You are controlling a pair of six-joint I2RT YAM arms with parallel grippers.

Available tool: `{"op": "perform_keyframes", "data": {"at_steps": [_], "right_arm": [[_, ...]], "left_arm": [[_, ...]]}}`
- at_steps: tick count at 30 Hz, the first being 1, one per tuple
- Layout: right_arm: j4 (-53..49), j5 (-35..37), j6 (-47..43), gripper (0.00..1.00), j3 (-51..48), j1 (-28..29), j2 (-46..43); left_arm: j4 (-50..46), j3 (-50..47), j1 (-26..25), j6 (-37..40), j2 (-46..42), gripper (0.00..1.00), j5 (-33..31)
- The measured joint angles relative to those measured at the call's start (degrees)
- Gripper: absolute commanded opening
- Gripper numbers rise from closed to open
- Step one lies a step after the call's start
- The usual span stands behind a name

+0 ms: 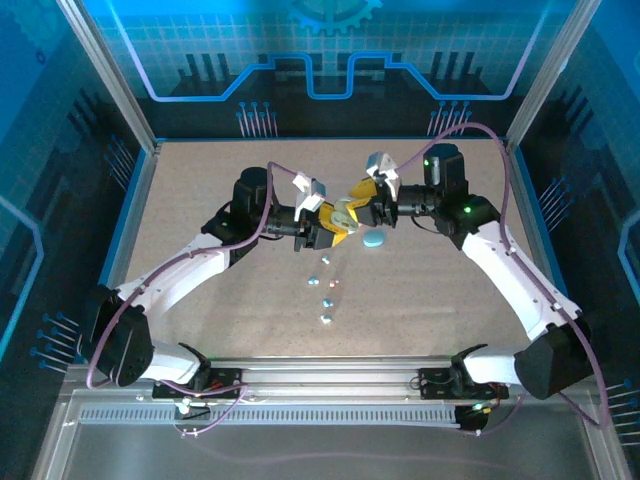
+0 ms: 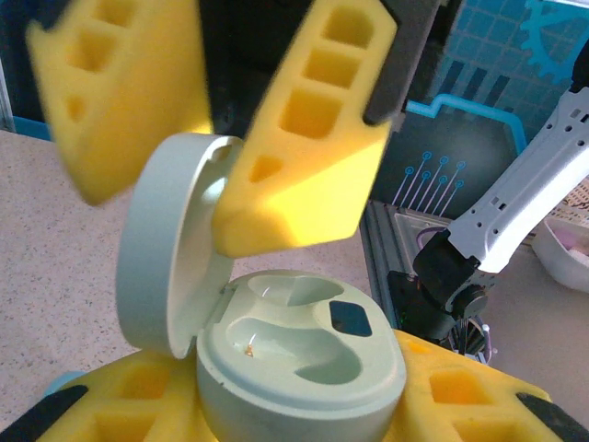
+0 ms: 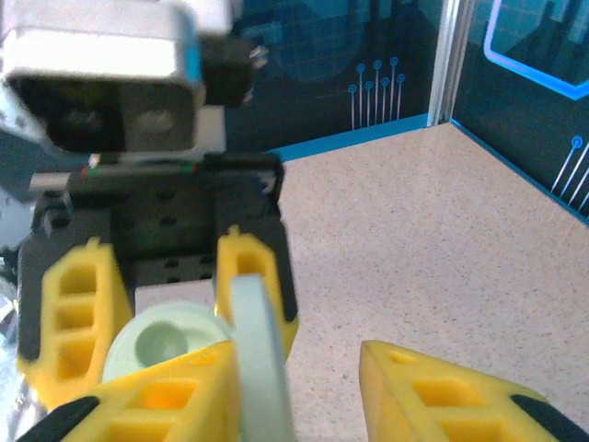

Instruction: Insert the wireless bluetooth earbuds into the charging case

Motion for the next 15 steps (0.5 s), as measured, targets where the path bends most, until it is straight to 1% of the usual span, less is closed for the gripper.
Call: {"op": "perform_keyframes", "data": {"at_steps": [2,6,9,11,15], "right_arm": [[-0.59,-0.13,2.10,0.48,0.98,-0.46,0.85],[-1.22,-0.44,6.91,0.56,2.32,-1.29,1.07],[-0.98,0.09,11.39,0.57,4.24,-2.47,0.70],[-0.79,1.66,14.25,0.57,4.79,-3.58,-0.42],[-0.68,7.13,20.11,0.54,4.74,-6.82,-3.30]], "left_arm": [[0.07,-0.02,0.00,-0.02,0.00,0.34,-0.20],[0.83,-0.59,0.00,-0.13,0.00,0.33,-2.71],[2.73,-2.03,0.02,-1.42,0.00,0.31,-6.16],[4.28,-3.23,0.07,-2.51,0.00,0.31,-9.01],[8.33,-6.67,0.85,-4.66,-0.02,0.31,-15.26]]}}
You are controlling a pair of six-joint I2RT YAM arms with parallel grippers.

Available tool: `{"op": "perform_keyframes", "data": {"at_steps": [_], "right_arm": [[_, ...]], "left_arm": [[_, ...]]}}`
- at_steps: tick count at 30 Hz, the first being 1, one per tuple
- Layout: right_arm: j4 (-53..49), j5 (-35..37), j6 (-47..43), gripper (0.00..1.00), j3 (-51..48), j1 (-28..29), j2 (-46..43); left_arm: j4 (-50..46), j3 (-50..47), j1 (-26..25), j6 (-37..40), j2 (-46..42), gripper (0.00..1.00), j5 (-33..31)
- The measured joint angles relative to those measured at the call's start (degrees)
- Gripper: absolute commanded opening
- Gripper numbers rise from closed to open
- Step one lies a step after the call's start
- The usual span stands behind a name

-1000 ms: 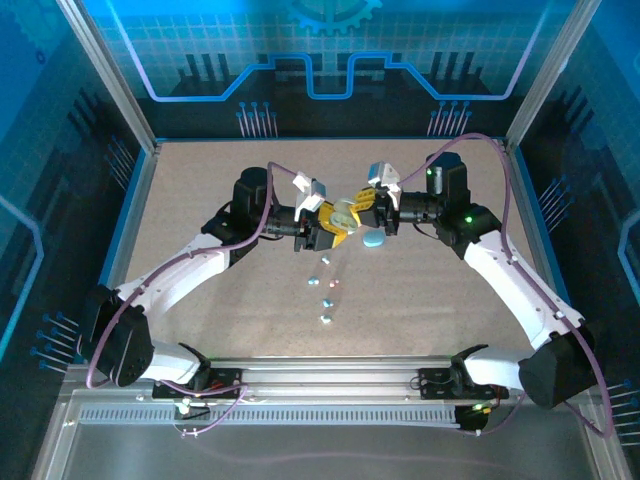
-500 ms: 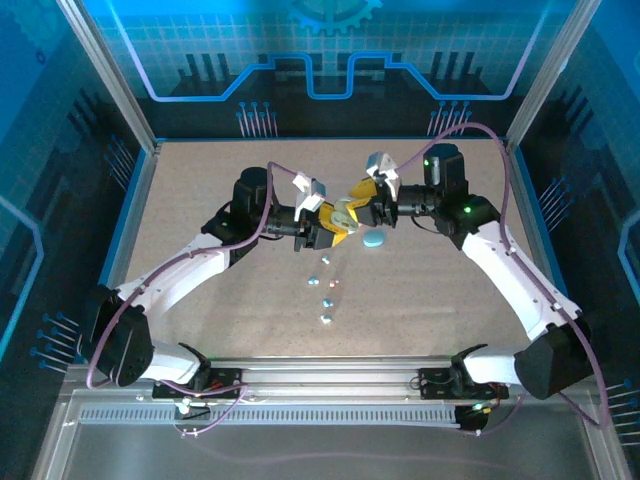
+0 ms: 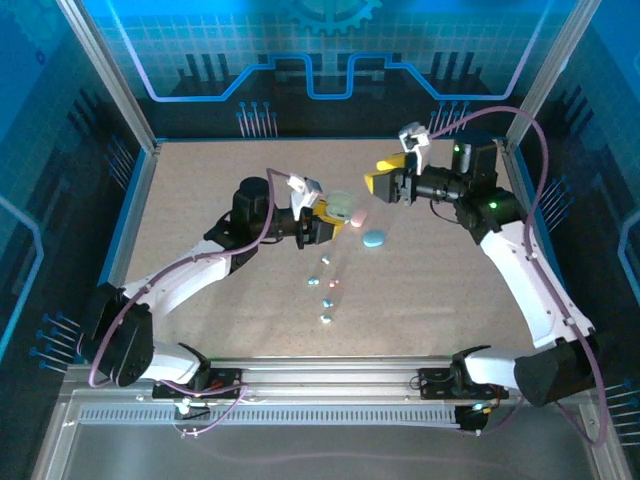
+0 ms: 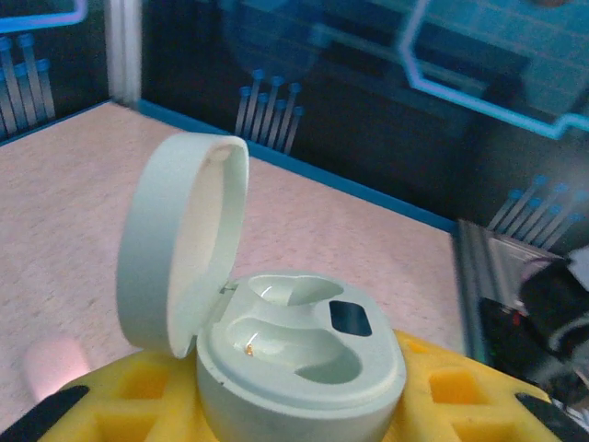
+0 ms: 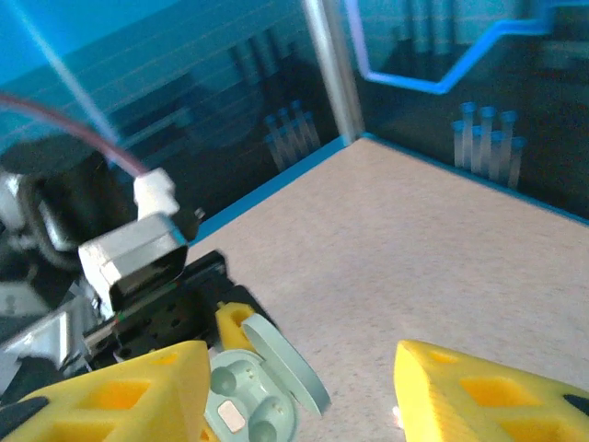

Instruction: Insert the wireless bluetooth earbuds into the charging case

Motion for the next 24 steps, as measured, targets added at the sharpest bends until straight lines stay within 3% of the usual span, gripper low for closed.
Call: {"op": "perform_keyframes", "data": {"at_steps": [6,13,24], "right_arm": [[-4.26,6.73,8.07,0.46,-0.90,-2.93,2.01],[-11.63,8.13,17.51,0.39,-4.33,-2.16,16.44],[-16.31,13.79,24.30,0.37,-0.24,13.51,35.52]], "left_arm": [[2.71,-4.68,2.10,-1.66,-2.82,0.31,-8.70],[5.66,-5.92,3.06,-2.36,-8.20,0.31,-13.38],[6.71,-7.56,3.10,-2.34,-11.74,0.31,-16.46]]}}
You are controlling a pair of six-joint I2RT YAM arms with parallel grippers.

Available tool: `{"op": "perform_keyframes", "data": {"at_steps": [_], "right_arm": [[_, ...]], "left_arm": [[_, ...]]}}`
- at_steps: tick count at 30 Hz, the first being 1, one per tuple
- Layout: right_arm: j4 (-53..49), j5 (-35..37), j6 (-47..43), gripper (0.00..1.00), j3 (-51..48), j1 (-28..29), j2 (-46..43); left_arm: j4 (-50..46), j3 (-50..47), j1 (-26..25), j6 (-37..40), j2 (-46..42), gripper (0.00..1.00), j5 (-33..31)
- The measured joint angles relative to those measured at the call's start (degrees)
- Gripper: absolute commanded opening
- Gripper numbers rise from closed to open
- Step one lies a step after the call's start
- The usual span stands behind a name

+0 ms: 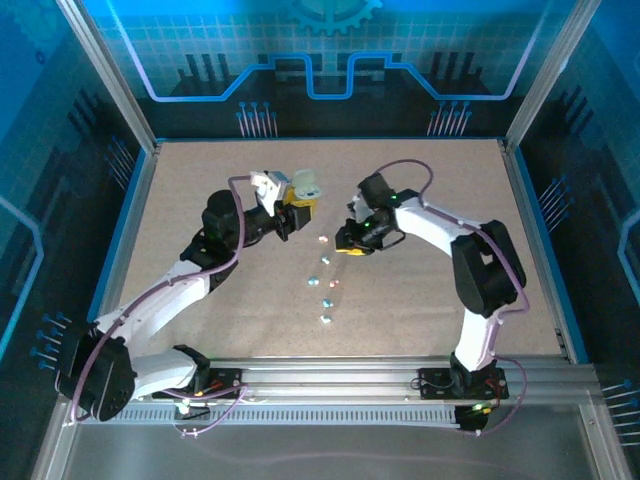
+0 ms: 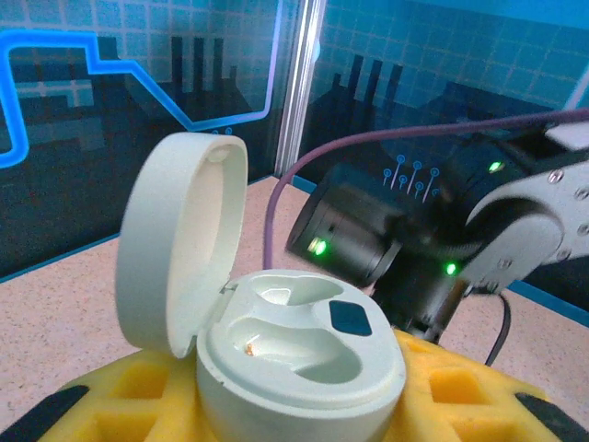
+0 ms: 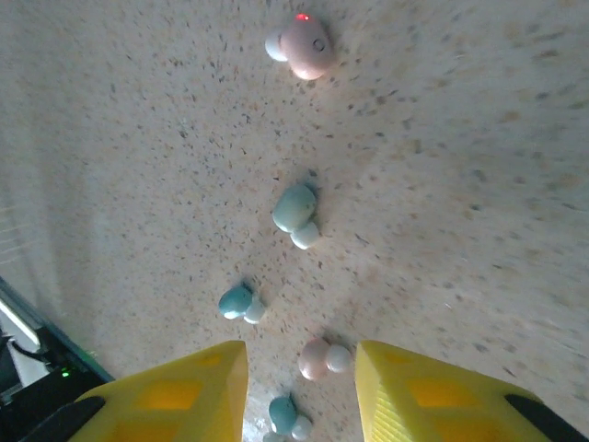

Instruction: Insert the wireless bluetooth earbuds into the charging case

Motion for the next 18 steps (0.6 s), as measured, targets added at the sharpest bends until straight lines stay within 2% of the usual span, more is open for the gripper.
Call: {"op": "perform_keyframes", "data": {"at_steps": [4,18], "right_arm": [[-0.42,2.32,2.14,0.39,3.02,2.43,3.39],[-4.92,7.19,3.19,0.40,14.05,5.51,13.55]], "left_arm": [[-0.20,-0.17,0.00,0.92,-1.90,0.31,-1.09],[-0.22,-1.07,0.04,1.55,-3.43,0.31,-1.60]]}}
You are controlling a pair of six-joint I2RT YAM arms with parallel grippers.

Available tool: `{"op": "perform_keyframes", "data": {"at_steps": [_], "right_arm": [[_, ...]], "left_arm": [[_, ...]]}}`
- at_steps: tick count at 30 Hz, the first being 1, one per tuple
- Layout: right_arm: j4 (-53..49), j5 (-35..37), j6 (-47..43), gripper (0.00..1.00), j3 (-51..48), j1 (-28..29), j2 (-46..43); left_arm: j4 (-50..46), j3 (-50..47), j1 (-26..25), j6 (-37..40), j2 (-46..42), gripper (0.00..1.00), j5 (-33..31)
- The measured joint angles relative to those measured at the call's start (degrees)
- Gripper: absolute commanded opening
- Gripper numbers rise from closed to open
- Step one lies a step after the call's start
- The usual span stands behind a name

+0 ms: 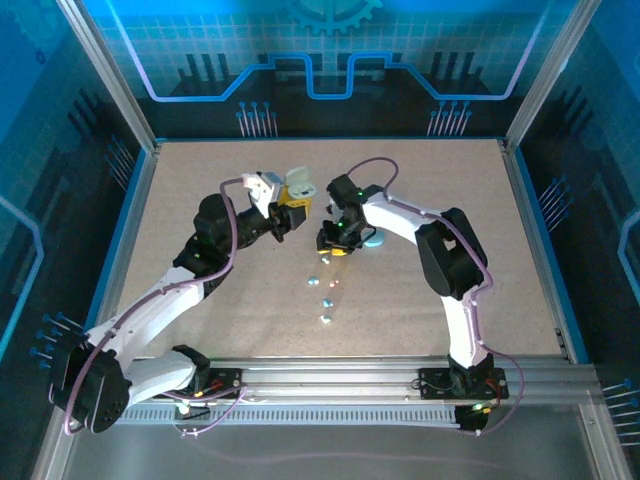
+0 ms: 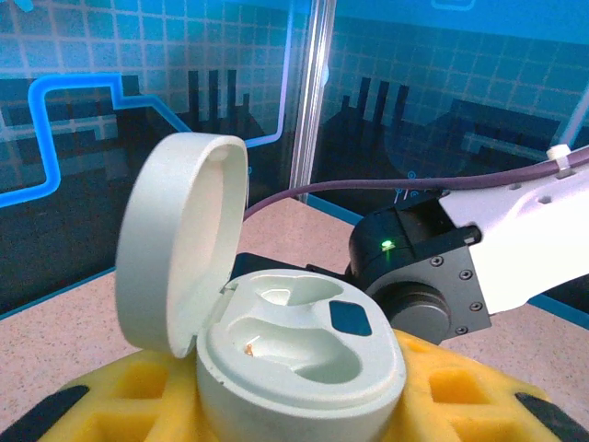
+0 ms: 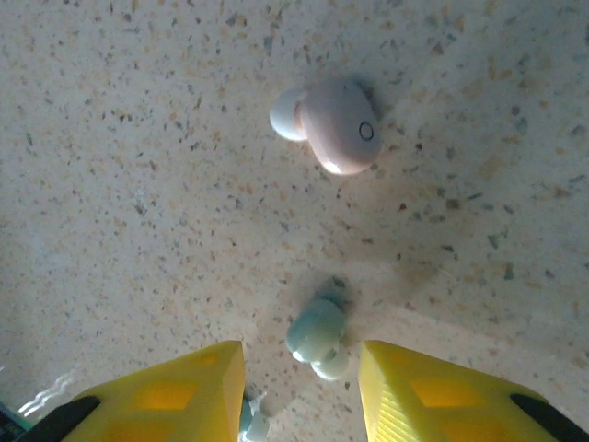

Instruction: Insert the wireless bluetooth earbuds into the charging case

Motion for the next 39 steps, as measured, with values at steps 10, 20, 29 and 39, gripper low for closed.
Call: {"op": "perform_keyframes", "data": {"at_steps": [10,20,29,39], "right_arm": [[-2.89,1.73,-0.28,0.36,3.17,1.07,2.93],[-4.70,2.38,-1.73,0.32,6.08,1.79,5.40],[-8.39,4.74,-4.61,0.28,10.29,2.58,6.93],[-11.76,7.23,-7.37,0.27,13.07,3.74,9.16]], "left_arm": [[0.00,-0.24,0.00,0.02,-0.17,0.31,0.00],[0.02,-0.28,0.00,0.02,-0.22,0.31,0.02],[0.00,-0.28,0.00,0.00,-0.22,0.31,0.02],[0.00,-0.28,0.00,0.00,-0.22,0.31,0.02]]}}
